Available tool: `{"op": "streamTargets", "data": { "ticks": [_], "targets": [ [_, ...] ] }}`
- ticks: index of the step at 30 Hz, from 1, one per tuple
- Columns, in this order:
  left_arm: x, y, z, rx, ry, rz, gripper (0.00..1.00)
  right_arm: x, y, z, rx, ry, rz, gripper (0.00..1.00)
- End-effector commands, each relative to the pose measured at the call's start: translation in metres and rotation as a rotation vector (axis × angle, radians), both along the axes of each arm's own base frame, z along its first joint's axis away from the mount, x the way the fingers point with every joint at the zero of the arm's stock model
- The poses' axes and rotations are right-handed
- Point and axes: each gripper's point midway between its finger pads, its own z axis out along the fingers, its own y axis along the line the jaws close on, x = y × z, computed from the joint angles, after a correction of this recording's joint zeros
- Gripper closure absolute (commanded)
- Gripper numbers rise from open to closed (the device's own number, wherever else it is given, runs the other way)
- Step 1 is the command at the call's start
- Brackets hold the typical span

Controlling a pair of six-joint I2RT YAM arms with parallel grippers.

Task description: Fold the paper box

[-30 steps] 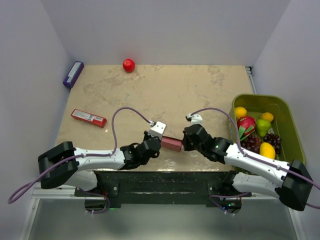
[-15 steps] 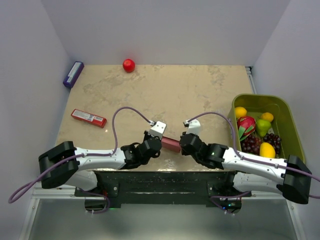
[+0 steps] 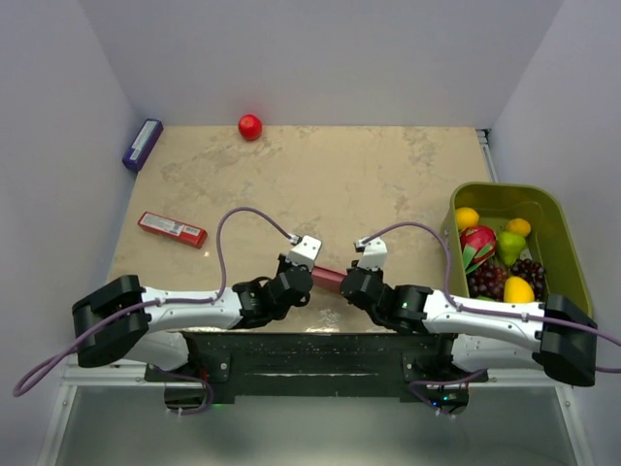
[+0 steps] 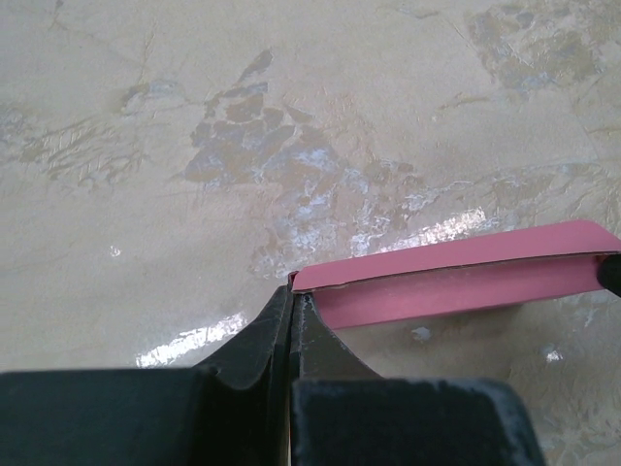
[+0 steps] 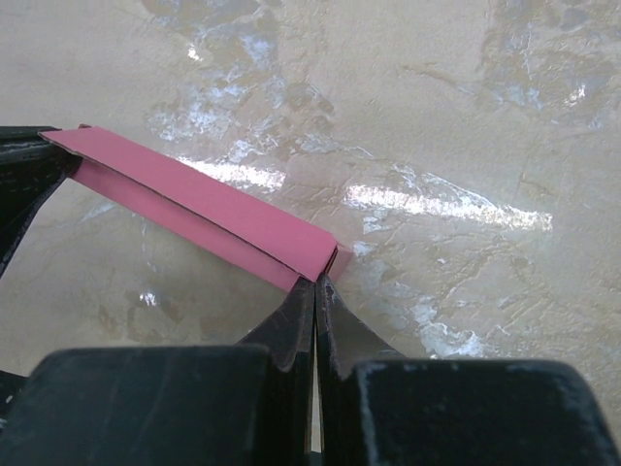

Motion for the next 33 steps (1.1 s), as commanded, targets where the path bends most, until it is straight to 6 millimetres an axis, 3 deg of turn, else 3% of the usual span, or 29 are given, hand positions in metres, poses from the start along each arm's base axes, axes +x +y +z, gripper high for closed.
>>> {"op": "streamTargets", "data": {
  "ticks": [1, 14, 23, 29, 33],
  "targets": [
    [-0.031, -0.005, -0.027, 0.033, 0.134, -0.122, 0.96, -0.021, 0.000, -0.040, -0.049, 0.136, 0.031, 1.00],
    [-0.029, -0.001, -0.006, 0.005, 0.095, -0.123, 0.63, -0.017, 0.003, -0.030, -0.056, 0.126, 0.016, 1.00],
    [-0.042, 0.008, 0.009, -0.061, 0.100, -0.171, 0.36, -0.016, 0.007, -0.027, -0.053, 0.123, 0.023, 1.00],
    [-0.055, 0.007, 0.032, -0.213, 0.108, -0.214, 0.23, -0.015, 0.009, -0.025, -0.044, 0.118, 0.028, 1.00],
    [-0.046, 0.009, 0.054, -0.334, 0.115, -0.162, 0.17, -0.015, 0.012, -0.024, -0.042, 0.118, 0.036, 1.00]
  ]
}}
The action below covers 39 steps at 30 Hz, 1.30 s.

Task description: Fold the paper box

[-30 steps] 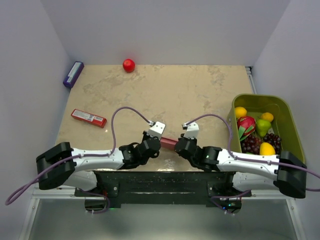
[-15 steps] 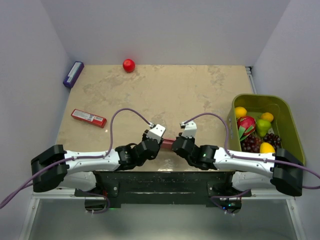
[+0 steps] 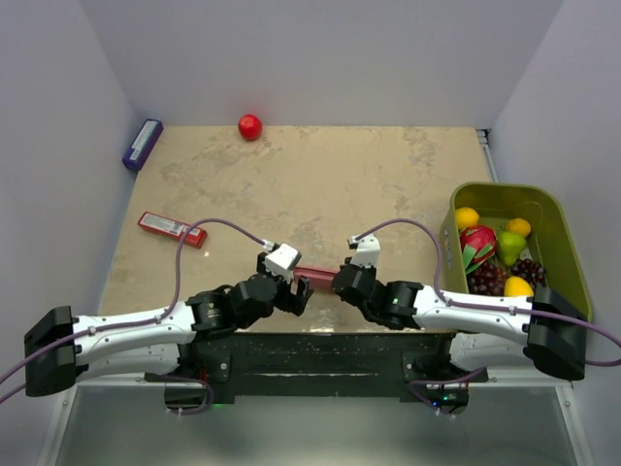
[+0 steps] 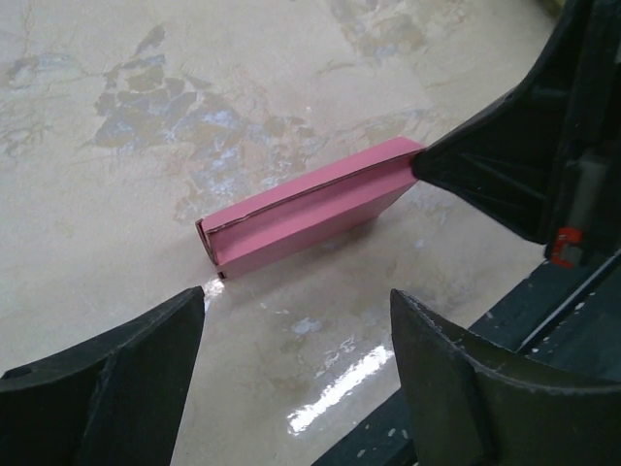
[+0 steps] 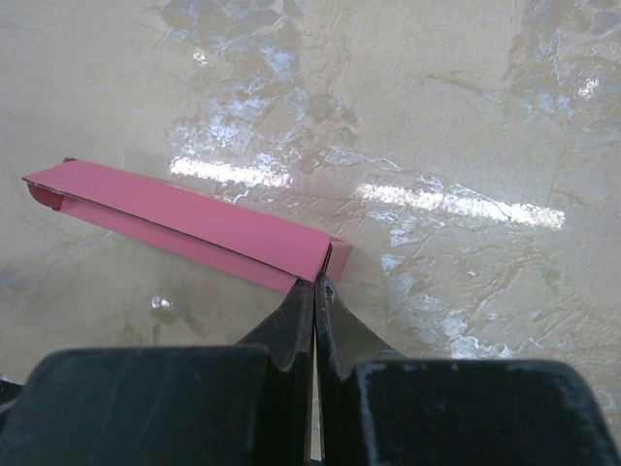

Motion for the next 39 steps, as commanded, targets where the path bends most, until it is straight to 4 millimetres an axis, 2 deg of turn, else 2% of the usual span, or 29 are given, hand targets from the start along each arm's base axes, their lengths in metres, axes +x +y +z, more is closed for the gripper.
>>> {"op": "streamTargets", "data": {
  "ticks": [1, 2, 8, 13, 20, 27, 39],
  "targets": [
    [0.010, -0.002, 0.023, -0.162, 0.055, 0.059, 0.16, -0.021, -0.004, -0.029, -0.070, 0.116, 0.056, 1.00],
    [0.024, 0.005, 0.023, -0.202, 0.084, 0.121, 0.15, -0.021, -0.004, -0.029, -0.068, 0.117, 0.058, 1.00],
    [0.045, 0.008, 0.019, -0.319, 0.139, 0.184, 0.14, -0.022, -0.003, -0.031, -0.068, 0.122, 0.063, 1.00],
    [0.056, 0.002, 0.010, -0.351, 0.165, 0.208, 0.14, -0.022, -0.002, -0.031, -0.070, 0.122, 0.067, 1.00],
    [0.069, 0.010, -0.006, -0.396, 0.181, 0.275, 0.16, -0.022, -0.002, -0.033, -0.074, 0.124, 0.070, 1.00],
    [0.073, 0.012, -0.018, -0.416, 0.194, 0.303, 0.19, -0.023, -0.002, -0.034, -0.074, 0.126, 0.073, 1.00],
    [0.056, 0.018, -0.059, -0.429, 0.257, 0.283, 0.32, -0.023, -0.001, -0.037, -0.084, 0.134, 0.074, 1.00]
  ]
}}
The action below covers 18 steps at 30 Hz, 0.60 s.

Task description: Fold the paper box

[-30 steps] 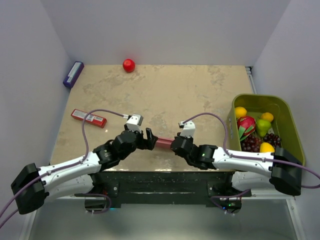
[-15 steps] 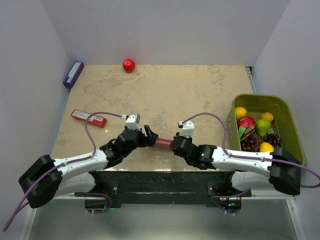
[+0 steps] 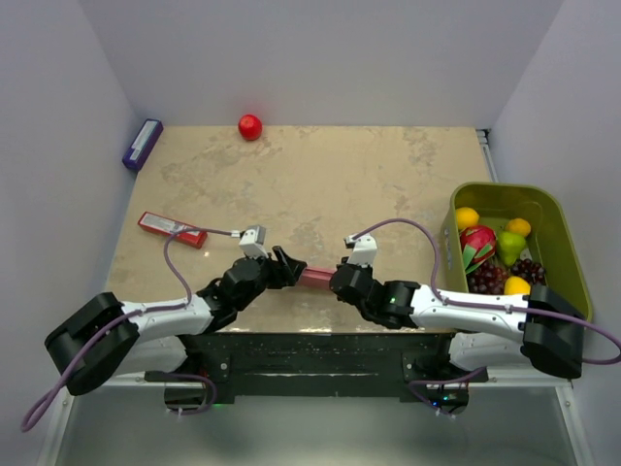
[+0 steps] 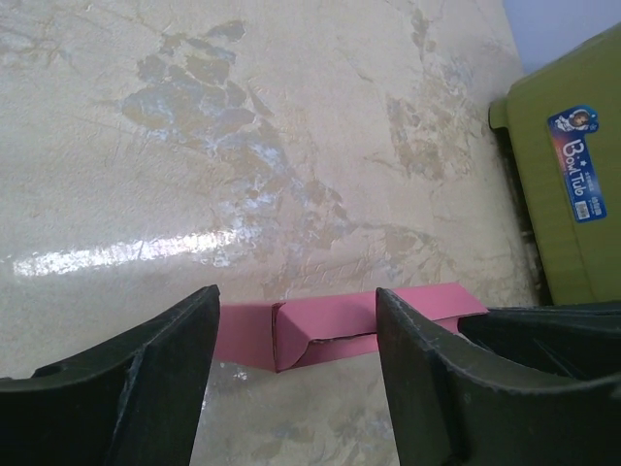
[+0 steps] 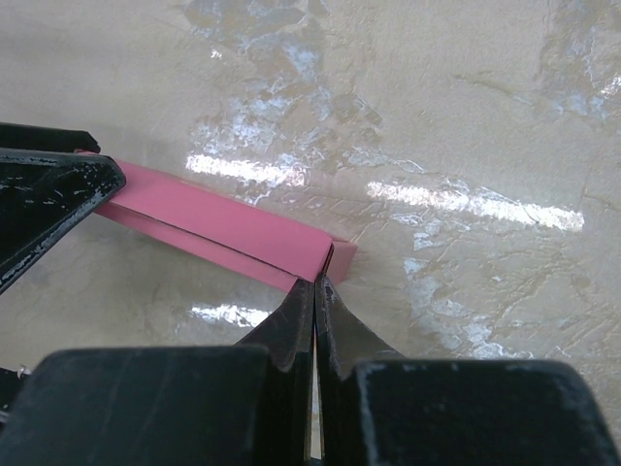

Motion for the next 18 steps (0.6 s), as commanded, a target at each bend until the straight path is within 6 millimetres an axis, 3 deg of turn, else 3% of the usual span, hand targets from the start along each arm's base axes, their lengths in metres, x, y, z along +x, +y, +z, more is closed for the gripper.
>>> {"op": "streamTargets", "data": {
  "ticks": [1, 4, 6, 11, 18],
  "targets": [
    [-0.008, 0.006, -0.025, 0.018, 0.035, -0.014, 0.34, -0.023, -0.010, -0.036, -0.111, 0.125, 0.059, 1.00],
    [-0.010, 0.006, -0.031, 0.018, 0.042, -0.019, 0.37, -0.024, -0.007, -0.034, -0.102, 0.130, 0.071, 1.00],
    [-0.012, 0.008, -0.038, 0.027, 0.052, -0.021, 0.40, -0.024, -0.006, -0.031, -0.096, 0.132, 0.076, 0.93],
    [-0.014, 0.007, -0.049, 0.035, 0.070, -0.033, 0.49, -0.026, 0.002, -0.018, -0.057, 0.132, 0.105, 0.68],
    [-0.015, 0.008, -0.055, 0.046, 0.081, -0.036, 0.53, -0.036, 0.016, 0.010, 0.064, 0.142, 0.164, 0.36]
  ]
}}
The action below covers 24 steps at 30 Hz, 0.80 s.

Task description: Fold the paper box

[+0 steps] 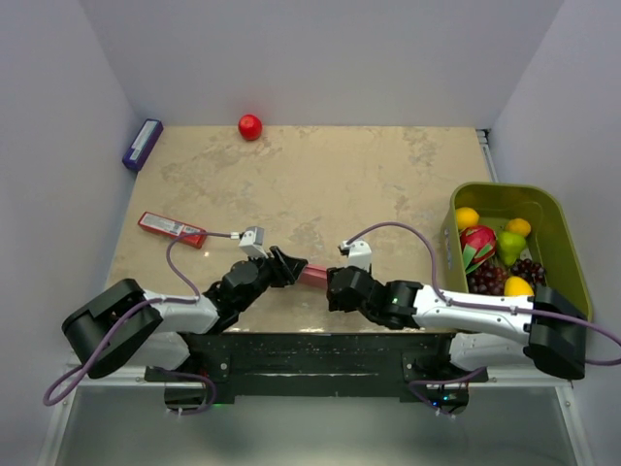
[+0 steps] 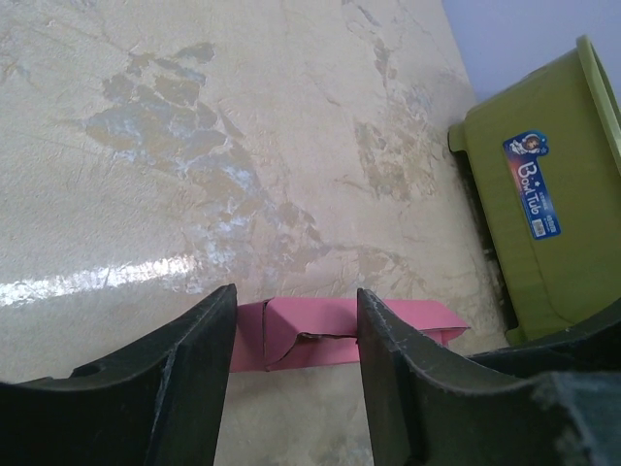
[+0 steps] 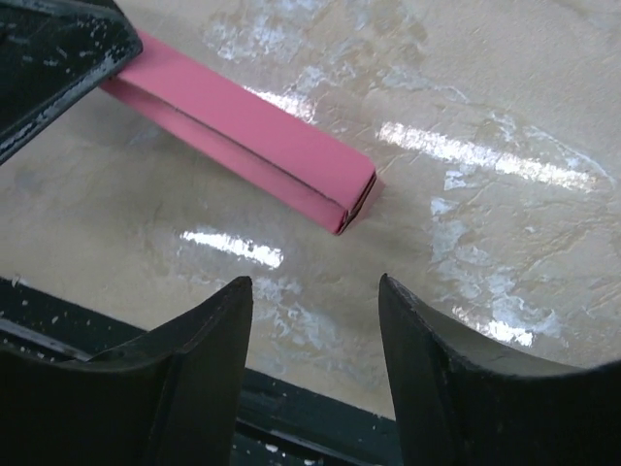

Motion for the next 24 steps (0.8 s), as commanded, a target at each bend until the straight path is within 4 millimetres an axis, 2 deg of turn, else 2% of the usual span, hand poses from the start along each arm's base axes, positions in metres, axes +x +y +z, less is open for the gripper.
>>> {"op": "streamTargets", "data": {
  "ticks": [1, 4, 5, 6, 7, 8, 9, 11, 15, 21, 24],
  "targets": [
    [-0.019, 0.018, -0.053, 0.150, 0.122, -0.022, 0.53, -0.010, 0.014, 0.024, 0.111, 0.023, 0.047, 0.34],
    [-0.020, 0.018, -0.055, 0.152, 0.125, -0.025, 0.53, -0.009, 0.020, 0.047, 0.212, 0.010, 0.052, 0.28],
    [-0.020, 0.018, -0.055, 0.151, 0.123, -0.029, 0.54, 0.001, 0.015, 0.054, 0.247, 0.004, 0.023, 0.27],
    [-0.021, 0.019, -0.057, 0.153, 0.124, -0.031, 0.54, 0.002, 0.018, 0.060, 0.295, 0.020, 0.039, 0.27],
    [-0.022, 0.018, -0.057, 0.153, 0.125, -0.035, 0.54, 0.007, 0.013, 0.055, 0.310, 0.032, 0.027, 0.27],
    [-0.022, 0.018, -0.058, 0.152, 0.125, -0.037, 0.54, 0.021, 0.004, 0.056, 0.335, 0.031, -0.020, 0.27],
    [-0.023, 0.018, -0.058, 0.148, 0.125, -0.037, 0.54, 0.022, 0.008, 0.064, 0.396, 0.036, 0.002, 0.28],
    [-0.024, 0.018, -0.059, 0.152, 0.126, -0.039, 0.55, 0.029, 0.000, 0.058, 0.429, 0.051, -0.031, 0.28],
    [-0.024, 0.019, -0.059, 0.158, 0.120, -0.042, 0.55, 0.038, 0.003, 0.065, 0.531, 0.034, -0.050, 0.29],
    [-0.024, 0.020, -0.060, 0.163, 0.118, -0.043, 0.55, 0.044, -0.002, 0.063, 0.537, 0.019, -0.092, 0.31],
    [-0.024, 0.020, -0.060, 0.165, 0.118, -0.043, 0.56, 0.043, -0.007, 0.054, 0.521, 0.026, -0.111, 0.32]
  ]
}}
